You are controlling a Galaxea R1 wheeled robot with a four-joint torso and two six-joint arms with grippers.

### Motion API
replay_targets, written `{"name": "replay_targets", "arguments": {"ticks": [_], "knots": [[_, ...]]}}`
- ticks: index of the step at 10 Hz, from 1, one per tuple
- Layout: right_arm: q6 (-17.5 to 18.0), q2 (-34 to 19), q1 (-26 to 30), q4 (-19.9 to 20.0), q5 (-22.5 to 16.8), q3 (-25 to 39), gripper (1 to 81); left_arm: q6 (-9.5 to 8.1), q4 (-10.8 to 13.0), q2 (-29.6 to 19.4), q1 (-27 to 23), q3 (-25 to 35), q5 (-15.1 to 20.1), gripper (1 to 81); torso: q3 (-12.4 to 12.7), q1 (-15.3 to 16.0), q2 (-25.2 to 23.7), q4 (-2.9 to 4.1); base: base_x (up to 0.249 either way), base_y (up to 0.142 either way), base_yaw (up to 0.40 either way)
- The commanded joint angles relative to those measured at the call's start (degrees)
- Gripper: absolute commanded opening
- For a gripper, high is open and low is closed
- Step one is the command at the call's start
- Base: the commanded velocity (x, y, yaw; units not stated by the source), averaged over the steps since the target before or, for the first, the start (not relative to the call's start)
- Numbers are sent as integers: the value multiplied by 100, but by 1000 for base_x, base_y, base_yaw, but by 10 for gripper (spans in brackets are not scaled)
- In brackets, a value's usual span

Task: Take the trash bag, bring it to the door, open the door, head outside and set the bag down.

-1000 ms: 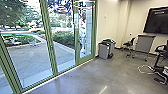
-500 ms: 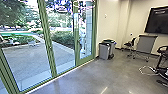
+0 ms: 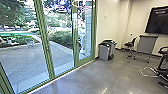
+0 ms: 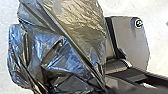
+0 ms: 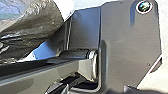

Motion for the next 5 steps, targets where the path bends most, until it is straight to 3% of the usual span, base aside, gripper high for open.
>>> {"name": "replay_targets", "arguments": {"ticks": [1, 5], "knots": [[-34, 17, 269, -51, -363, 29, 811, 34, 33, 6, -374, 10, 353, 10, 0, 0, 0, 0, 153, -64, 0], [-34, 26, 260, -51, -363, 29, 811, 34, 33, 6, -374, 10, 353, 10, 0, 0, 0, 0, 153, -64, 0]]}}
